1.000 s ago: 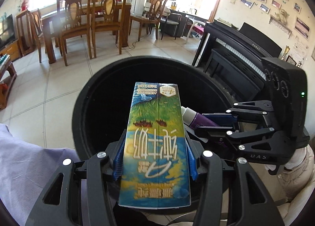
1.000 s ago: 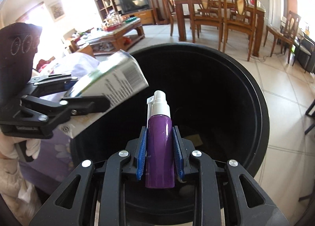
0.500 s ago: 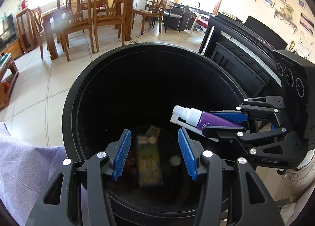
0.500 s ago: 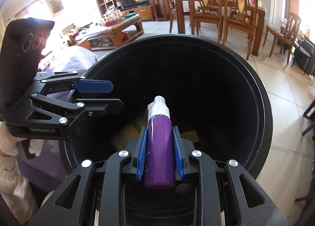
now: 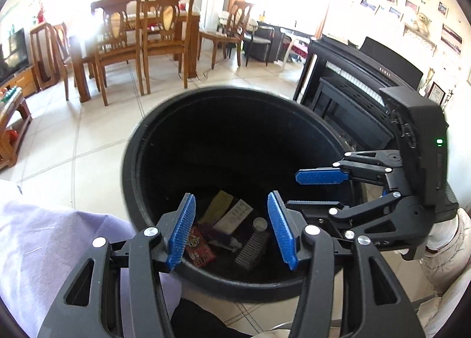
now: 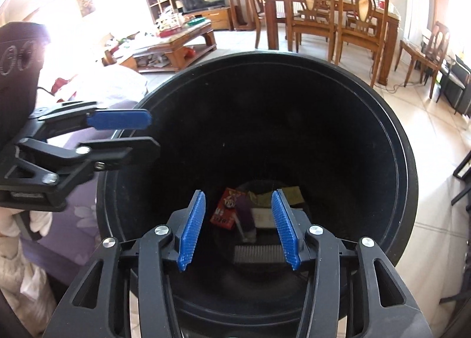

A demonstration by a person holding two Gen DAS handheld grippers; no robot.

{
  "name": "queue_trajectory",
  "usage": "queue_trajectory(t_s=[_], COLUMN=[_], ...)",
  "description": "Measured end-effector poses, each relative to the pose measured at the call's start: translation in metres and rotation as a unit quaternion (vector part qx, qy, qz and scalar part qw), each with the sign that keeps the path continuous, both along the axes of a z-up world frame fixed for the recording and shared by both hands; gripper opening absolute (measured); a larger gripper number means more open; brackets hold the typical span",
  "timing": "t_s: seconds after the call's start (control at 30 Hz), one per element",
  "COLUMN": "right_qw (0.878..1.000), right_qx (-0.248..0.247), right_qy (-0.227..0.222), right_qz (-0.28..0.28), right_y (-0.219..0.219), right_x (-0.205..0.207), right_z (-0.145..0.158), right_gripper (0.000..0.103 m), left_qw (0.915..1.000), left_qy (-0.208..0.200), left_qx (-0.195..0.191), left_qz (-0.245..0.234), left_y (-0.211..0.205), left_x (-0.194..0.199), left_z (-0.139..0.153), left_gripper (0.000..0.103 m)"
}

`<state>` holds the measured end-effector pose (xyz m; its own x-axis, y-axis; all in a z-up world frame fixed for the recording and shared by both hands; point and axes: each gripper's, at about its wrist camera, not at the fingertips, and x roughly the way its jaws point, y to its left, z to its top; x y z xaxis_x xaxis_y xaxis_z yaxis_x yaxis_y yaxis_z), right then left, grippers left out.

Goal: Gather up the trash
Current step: 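Move both open tools back over the table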

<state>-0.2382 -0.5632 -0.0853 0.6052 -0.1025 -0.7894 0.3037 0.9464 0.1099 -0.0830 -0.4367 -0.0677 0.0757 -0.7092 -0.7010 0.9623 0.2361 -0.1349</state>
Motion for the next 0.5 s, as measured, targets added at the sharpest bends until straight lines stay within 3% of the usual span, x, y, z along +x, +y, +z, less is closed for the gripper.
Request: queue_trajectory(t_s=[0.07, 0.2, 0.3, 0.5], right_qw=[1.000, 1.000, 0.999, 0.998], right_qx=[-0.004, -0.011, -0.010, -0.014], right_qy=[-0.008, -0.025, -0.043, -0.052], right_qz=[-0.003, -0.008, -0.008, 0.024], right_y=[0.004, 0.014, 0.024, 0.057], right_x=[-0.002, 0.003, 0.009, 0.045], right_z=[0.002, 0.013, 0.022, 0.040], right_gripper=[0.057, 0.064, 0.072, 0.072], left_qw=[0.9998, 0.9987, 0.9967, 0.9914], left_qy=[-0.008, -0.011, -0.022, -0.026], left_qx=[-0.013, -0.034, -0.045, -0.060], left_qz=[0.011, 0.035, 0.064, 0.113], left_y=[0.012, 0.035, 0.058, 0.107], left_x=[0.001, 0.008, 0.017, 0.039], left_z=[0.006, 0.017, 0.024, 0.031], left_gripper=[0.066, 0.067, 0.078, 0.078])
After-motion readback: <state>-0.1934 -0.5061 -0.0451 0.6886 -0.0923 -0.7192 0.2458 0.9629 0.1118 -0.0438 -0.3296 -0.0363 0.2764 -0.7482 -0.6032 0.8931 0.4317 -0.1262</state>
